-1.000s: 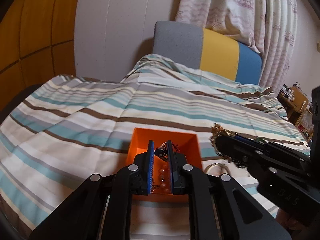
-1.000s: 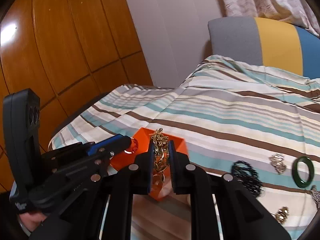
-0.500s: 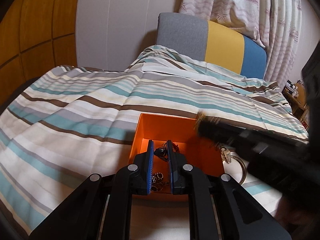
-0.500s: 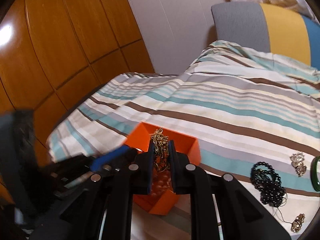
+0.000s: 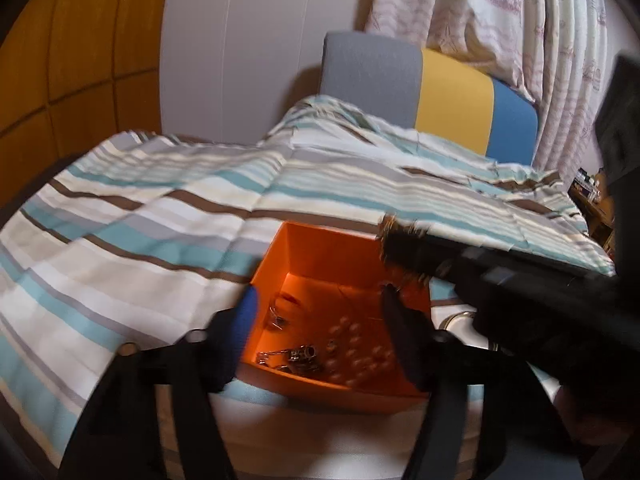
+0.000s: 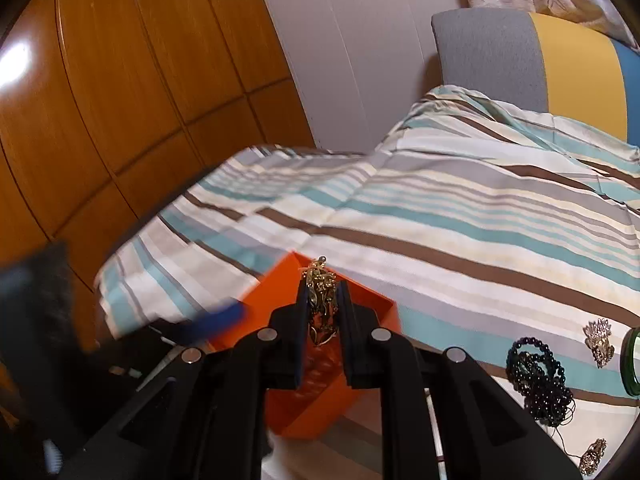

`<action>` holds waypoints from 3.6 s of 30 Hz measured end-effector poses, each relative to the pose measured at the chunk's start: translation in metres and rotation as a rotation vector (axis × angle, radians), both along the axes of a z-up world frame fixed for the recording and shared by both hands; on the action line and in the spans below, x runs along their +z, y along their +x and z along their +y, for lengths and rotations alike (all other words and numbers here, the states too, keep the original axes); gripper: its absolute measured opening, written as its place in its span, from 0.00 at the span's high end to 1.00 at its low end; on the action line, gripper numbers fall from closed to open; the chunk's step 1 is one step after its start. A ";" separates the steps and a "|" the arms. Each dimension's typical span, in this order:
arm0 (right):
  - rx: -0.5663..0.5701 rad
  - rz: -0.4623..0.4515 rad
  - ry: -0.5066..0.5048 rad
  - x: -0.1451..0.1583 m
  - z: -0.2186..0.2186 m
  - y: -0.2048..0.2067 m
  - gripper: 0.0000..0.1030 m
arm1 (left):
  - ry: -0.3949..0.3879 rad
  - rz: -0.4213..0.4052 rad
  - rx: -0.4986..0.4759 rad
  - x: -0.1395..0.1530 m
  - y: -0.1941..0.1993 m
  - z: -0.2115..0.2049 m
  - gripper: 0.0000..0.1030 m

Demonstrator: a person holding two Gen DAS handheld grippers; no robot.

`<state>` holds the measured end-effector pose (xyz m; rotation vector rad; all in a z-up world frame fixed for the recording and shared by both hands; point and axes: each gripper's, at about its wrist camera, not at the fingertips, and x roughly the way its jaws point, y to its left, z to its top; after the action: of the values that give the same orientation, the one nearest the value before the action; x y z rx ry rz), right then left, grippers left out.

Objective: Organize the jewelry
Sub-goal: 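Open the left tool inside the orange box while the right tool releases the gold chain there, then move both open tools back over the remaining jewelry, then grasp the gold bangle with the left tool while the right tool grasps the gold brooch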

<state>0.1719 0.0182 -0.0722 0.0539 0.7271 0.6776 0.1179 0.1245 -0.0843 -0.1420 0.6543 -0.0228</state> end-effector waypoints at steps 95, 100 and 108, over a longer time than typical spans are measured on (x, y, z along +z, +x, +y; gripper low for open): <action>-0.512 0.151 -0.075 -0.056 -0.245 -0.089 0.73 | 0.009 0.176 -0.225 -0.046 0.016 -0.130 0.48; -0.510 0.132 -0.055 -0.050 -0.246 -0.092 0.73 | -0.009 0.161 -0.222 -0.043 0.011 -0.129 0.48; -0.494 0.092 -0.032 -0.039 -0.242 -0.098 0.73 | -0.038 0.133 -0.217 -0.037 0.002 -0.126 0.48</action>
<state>0.0739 -0.2240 -0.1116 0.2288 0.7747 0.1923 0.1194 -0.0013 -0.1213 -0.1090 0.7998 -0.2366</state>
